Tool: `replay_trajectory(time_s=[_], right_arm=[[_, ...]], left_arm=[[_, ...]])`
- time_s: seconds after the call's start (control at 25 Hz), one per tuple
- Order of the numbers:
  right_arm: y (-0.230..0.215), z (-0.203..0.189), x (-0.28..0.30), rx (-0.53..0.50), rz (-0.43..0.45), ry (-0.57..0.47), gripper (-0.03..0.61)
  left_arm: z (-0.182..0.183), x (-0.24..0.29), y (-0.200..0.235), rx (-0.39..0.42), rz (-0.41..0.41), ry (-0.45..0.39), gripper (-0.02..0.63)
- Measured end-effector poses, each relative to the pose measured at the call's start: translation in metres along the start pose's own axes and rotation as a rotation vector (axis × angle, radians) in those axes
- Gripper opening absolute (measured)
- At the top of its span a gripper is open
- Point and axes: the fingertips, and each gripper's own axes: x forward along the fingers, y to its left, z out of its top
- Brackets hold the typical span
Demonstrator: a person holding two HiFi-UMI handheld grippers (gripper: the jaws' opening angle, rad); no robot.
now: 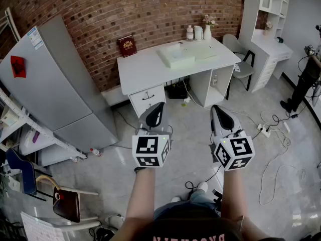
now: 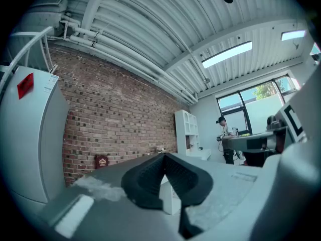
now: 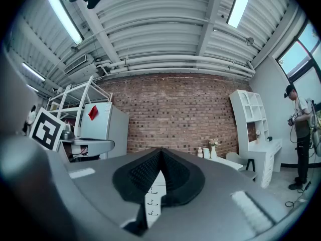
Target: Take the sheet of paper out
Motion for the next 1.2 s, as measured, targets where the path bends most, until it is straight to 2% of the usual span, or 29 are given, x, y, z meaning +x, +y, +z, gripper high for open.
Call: replay_trajectory(time_s=[0.28,0.48,0.6,0.72,1.2], right_arm=[[0.025,-0.005,-0.009,-0.007,-0.018,0.005,0.000],[0.021,0.001,-0.004,0.054,-0.004,-0.037,0.002],[0.015,-0.004,0.013,0.012,-0.022,-0.021,0.002],[0.010,-0.011,0.034,-0.025,-0.010,0.002,0.002],[-0.064,-0.014,0.154,0.025,0.109,-0.003,0.002]], left_arm=[[-0.010,-0.026,0.016,-0.006,-0.008,0.013,-0.003],[-0.011,-0.016,0.018,-0.004,-0.027,0.013,-0.003],[-0.013,-0.004,0.024,0.001,-0.026,0.015,-0.003],[-0.017,0.014,0.033,0.004,-0.018,0.019,-0.003],[-0.031,0.147,0.064,0.003,0.046,0.040,-0.003]])
